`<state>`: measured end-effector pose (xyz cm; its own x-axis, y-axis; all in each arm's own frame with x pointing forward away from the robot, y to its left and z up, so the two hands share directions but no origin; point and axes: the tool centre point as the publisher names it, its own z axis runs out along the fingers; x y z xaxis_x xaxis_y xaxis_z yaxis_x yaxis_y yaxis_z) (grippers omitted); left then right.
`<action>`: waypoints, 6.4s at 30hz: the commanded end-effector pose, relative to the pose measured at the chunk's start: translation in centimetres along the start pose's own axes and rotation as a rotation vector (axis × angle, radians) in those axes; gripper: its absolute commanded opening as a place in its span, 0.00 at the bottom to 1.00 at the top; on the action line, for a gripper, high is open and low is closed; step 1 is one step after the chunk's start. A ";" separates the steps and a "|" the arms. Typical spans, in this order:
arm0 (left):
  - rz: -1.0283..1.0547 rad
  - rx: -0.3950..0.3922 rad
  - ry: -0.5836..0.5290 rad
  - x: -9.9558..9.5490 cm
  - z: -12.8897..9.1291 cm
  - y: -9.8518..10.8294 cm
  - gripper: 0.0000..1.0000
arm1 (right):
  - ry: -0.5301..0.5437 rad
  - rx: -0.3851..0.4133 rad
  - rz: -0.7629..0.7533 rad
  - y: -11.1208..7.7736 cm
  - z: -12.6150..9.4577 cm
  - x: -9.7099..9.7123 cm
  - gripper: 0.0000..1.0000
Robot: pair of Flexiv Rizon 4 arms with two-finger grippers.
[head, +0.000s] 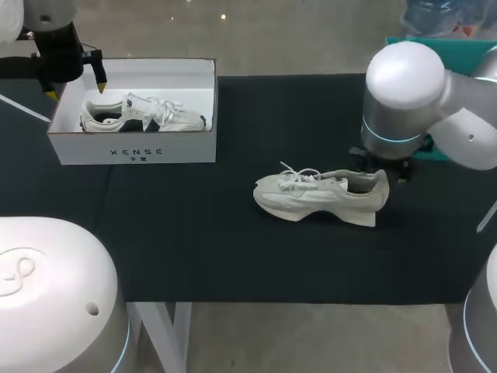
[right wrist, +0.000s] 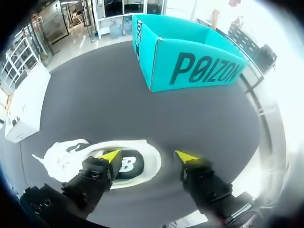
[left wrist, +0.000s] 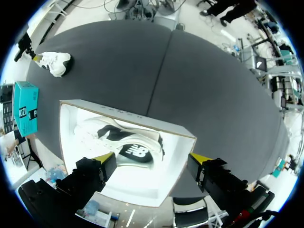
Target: Take the shoe out of the shoebox, open the shoe tongue, remove and reinsert the insole, then place the shoe into the shoebox
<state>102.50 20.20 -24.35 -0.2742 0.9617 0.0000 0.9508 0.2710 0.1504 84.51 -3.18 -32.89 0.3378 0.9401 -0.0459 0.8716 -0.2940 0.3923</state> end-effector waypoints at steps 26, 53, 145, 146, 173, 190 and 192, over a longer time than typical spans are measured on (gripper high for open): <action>0.001 -0.003 0.001 0.1 0.0 -0.1 1.00 | 0.298 0.170 -0.051 2.3 -3.0 -5.4 1.00; 0.001 -0.003 0.001 0.1 0.0 -0.1 1.00 | 0.967 -0.450 -1.026 1.6 -4.4 -6.5 1.00; 0.001 -0.003 0.001 0.1 0.0 -0.1 1.00 | 1.067 -0.628 -1.253 -4.1 2.6 -9.7 1.00; 0.001 -0.003 0.001 0.1 0.0 -0.1 1.00 | 1.063 -0.626 -1.246 -4.1 2.9 -9.6 1.00; 0.001 -0.003 0.001 0.1 0.0 -0.1 1.00 | 1.150 -0.611 -1.322 -0.9 7.6 -6.2 1.00; 0.001 -0.003 0.001 0.1 0.0 -0.1 1.00 | 1.211 -0.627 -1.327 -0.3 9.2 -3.7 1.00; 0.001 -0.003 0.001 0.1 0.0 -0.1 1.00 | 1.214 -0.633 -1.323 -0.5 9.1 -3.4 1.00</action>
<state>102.50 20.21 -24.34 -0.2743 0.9617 0.0000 0.9507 0.2711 0.1504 85.96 -8.13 -40.98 -0.9838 0.1570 -0.0869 -0.0075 0.4479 0.8941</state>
